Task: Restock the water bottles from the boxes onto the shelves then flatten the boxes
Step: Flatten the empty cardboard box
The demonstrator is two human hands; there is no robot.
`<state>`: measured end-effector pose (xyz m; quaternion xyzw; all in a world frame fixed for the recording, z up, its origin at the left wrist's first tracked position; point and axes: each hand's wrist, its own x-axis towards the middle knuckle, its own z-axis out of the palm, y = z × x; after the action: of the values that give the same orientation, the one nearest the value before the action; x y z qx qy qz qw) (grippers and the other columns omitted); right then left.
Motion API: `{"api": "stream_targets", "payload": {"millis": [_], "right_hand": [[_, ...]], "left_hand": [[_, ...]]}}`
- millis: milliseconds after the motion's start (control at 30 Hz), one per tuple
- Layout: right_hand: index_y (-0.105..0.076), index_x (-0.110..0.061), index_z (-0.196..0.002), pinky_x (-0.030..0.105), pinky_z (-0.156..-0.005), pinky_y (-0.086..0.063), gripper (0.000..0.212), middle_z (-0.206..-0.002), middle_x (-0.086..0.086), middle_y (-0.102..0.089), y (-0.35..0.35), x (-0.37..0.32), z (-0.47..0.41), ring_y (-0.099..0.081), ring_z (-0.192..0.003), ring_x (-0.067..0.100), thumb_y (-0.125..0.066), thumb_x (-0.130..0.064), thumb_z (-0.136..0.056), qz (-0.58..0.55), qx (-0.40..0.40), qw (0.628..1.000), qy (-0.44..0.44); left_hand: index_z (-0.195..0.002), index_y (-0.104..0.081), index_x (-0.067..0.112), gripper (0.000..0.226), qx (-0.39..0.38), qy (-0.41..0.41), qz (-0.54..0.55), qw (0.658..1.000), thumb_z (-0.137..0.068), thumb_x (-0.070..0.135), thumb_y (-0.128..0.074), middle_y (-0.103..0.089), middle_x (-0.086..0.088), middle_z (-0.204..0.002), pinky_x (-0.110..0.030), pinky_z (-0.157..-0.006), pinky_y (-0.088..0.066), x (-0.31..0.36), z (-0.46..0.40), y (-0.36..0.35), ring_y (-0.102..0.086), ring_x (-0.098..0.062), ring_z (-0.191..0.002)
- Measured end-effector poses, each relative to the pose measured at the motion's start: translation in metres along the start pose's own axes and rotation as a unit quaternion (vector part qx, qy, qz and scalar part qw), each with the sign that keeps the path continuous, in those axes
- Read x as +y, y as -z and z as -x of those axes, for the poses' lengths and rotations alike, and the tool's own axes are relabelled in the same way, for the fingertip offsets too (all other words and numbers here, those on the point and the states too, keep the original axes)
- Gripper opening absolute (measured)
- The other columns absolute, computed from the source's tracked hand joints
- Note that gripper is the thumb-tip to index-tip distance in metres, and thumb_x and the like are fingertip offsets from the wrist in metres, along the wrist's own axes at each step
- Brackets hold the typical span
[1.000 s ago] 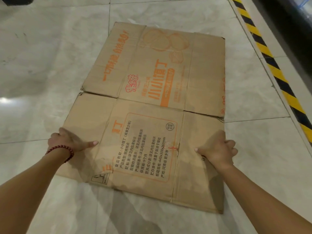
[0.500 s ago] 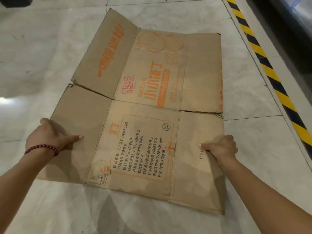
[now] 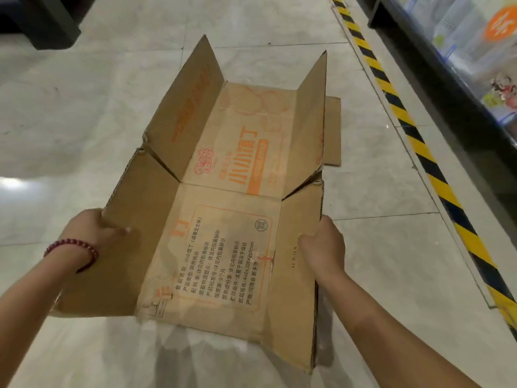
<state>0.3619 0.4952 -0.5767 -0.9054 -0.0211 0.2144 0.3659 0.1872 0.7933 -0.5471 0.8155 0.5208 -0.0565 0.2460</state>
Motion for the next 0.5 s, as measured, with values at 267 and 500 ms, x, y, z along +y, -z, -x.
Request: {"api": "stream_targets", "payload": {"millis": [267, 500], "right_hand": [[-0.049, -0.006, -0.092, 0.023, -0.05, -0.034, 0.012, -0.077, -0.001, -0.048, 0.035, -0.014, 0.004, -0.046, -0.065, 0.012, -0.048, 0.002, -0.082, -0.011, 0.002, 1.0, 0.012], [-0.056, -0.005, -0.094, 0.021, -0.053, -0.038, 0.017, -0.08, -0.001, -0.055, 0.096, -0.097, 0.049, -0.05, -0.069, 0.014, -0.049, 0.003, -0.08, -0.024, -0.01, 1.0, 0.01]], "left_hand": [[-0.068, -0.051, 0.007, 0.027, 0.05, -0.001, -0.009, 0.999, -0.075, 0.013, -0.077, -0.058, -0.016, -0.081, -0.035, -0.069, -0.04, 0.021, 0.036, 0.035, -0.049, -0.027, -0.077], [-0.078, -0.059, 0.004, 0.021, 0.031, 0.036, 0.0, 0.999, -0.075, 0.013, -0.077, -0.061, -0.015, -0.08, -0.033, -0.069, -0.042, 0.044, 0.07, 0.143, -0.051, -0.026, -0.075]]}}
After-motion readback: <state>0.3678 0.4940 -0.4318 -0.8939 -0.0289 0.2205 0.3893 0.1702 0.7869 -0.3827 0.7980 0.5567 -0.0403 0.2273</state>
